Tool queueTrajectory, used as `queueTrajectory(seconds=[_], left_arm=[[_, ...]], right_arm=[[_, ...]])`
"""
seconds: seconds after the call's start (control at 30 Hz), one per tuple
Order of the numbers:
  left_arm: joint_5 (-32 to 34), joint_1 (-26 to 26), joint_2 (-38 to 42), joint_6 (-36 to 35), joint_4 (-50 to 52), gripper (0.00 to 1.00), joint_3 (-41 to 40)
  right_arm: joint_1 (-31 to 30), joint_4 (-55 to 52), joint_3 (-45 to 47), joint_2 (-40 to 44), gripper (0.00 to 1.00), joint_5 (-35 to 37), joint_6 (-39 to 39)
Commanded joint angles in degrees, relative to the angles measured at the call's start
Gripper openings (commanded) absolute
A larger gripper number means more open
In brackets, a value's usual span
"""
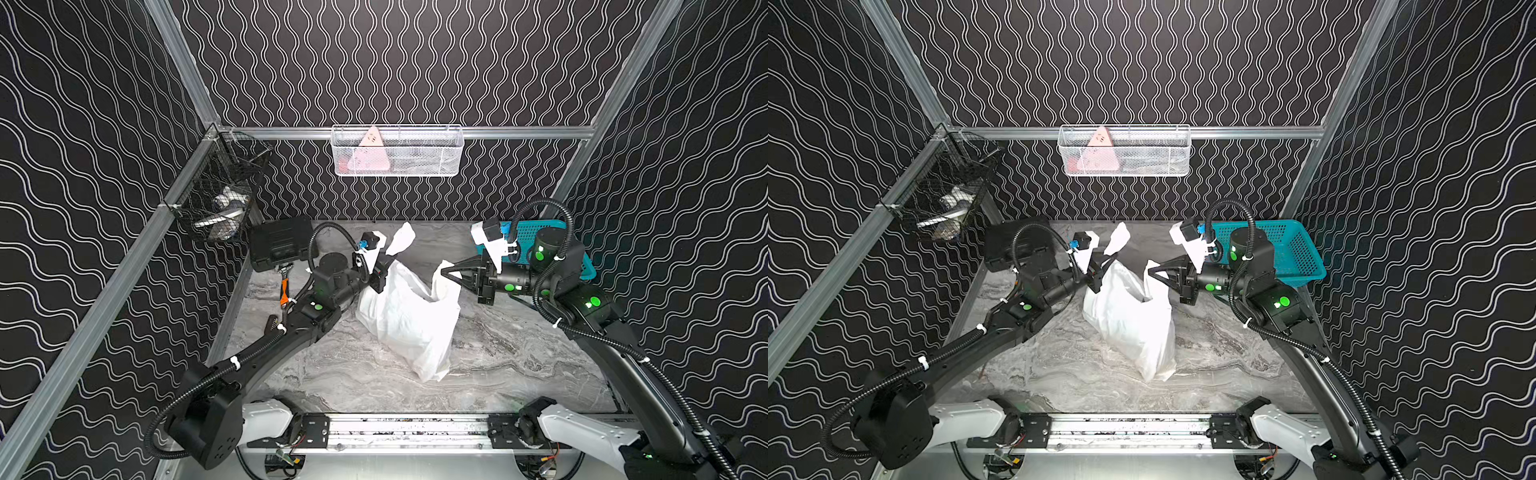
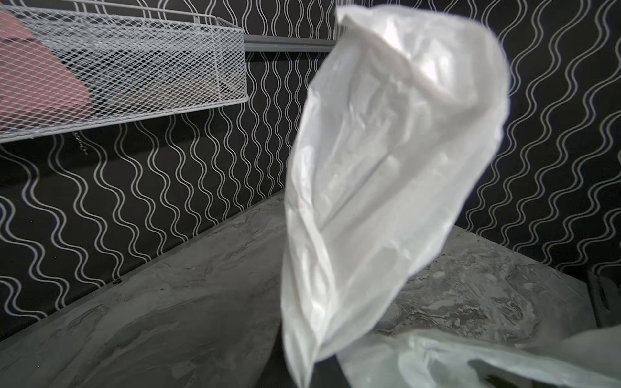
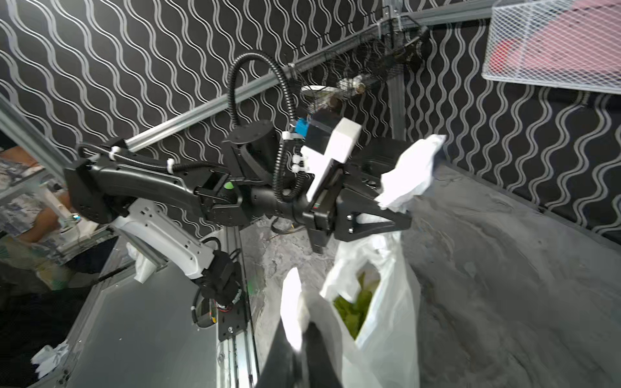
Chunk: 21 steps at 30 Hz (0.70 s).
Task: Place the pineapple into a plastic bag & tie a knot
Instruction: Cross the plastic bag at the center of the board.
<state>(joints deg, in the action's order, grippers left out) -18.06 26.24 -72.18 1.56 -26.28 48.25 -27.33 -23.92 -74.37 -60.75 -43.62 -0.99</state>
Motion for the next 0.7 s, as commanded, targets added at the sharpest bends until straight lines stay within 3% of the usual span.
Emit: queueTrajectory(seconds=[0.0, 0.13, 0.17, 0.23, 0.33, 0.47, 0.67], left_arm=[[-6.39, -0.81, 1.43, 0.65, -5.91, 0.00, -0.98], [-8.65, -1.45, 2.05, 0.36, -5.48, 0.00, -0.99], [-9.02, -1.48, 2.05, 0.24, -4.99, 0.00, -0.73], [-9.78, -1.51, 1.79, 0.41, -4.49, 0.00, -0.27], [-10.06, -1.45, 1.61, 0.62, -4.24, 0.00, 0.00], [-10.19, -1.49, 1.45, 0.62, -3.04, 0.00, 0.48], [-10.54, -1.51, 1.45, 0.83, -1.79, 0.00, 1.27]], right_arm=[[-0.18, -5.10, -0.73, 2.98, 0.34, 7.48, 6.10], [-0.08, -10.19, 0.89, 9.21, 0.93, 14.41, 11.56], [-0.06, -11.80, 1.61, 10.65, 0.99, 15.77, 12.77], [-0.06, -13.52, 3.49, 12.33, 1.00, 15.75, 13.37], [-0.08, -10.87, 7.34, 12.76, 1.00, 13.09, 8.25], [-0.18, 0.48, 16.26, 14.42, 1.00, 7.32, -1.17], [-0.69, 17.64, 27.08, 20.20, 1.00, 1.51, -6.95]])
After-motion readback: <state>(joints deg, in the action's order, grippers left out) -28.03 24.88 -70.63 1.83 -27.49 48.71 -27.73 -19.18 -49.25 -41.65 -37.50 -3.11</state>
